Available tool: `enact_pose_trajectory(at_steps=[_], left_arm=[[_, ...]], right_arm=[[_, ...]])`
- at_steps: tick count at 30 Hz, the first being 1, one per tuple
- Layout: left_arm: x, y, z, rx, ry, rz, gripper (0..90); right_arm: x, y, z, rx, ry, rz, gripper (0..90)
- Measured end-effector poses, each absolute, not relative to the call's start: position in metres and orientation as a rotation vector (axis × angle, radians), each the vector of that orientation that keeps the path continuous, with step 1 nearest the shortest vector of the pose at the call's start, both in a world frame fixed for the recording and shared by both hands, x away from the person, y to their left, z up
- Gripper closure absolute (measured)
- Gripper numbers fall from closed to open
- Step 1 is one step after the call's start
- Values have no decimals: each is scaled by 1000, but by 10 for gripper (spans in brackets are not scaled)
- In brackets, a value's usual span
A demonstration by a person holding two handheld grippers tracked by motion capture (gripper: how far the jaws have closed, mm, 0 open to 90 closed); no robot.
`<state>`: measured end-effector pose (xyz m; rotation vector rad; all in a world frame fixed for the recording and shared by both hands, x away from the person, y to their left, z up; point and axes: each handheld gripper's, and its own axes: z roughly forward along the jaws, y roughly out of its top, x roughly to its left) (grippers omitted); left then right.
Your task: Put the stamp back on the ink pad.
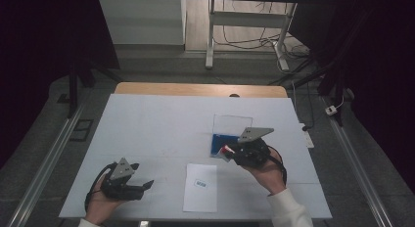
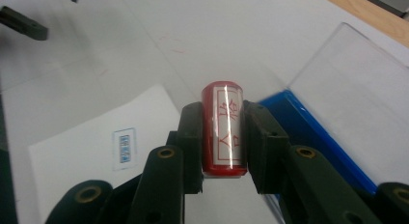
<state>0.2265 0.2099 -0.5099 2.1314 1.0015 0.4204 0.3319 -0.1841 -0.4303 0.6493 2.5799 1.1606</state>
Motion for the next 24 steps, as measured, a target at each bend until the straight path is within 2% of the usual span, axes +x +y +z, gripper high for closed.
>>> enact_pose_trajectory(at_steps=[24], left_arm=[[227, 211, -512, 2129, 1018, 419, 214]], right_arm=[[386, -196, -460, 818, 2547, 1006, 695]])
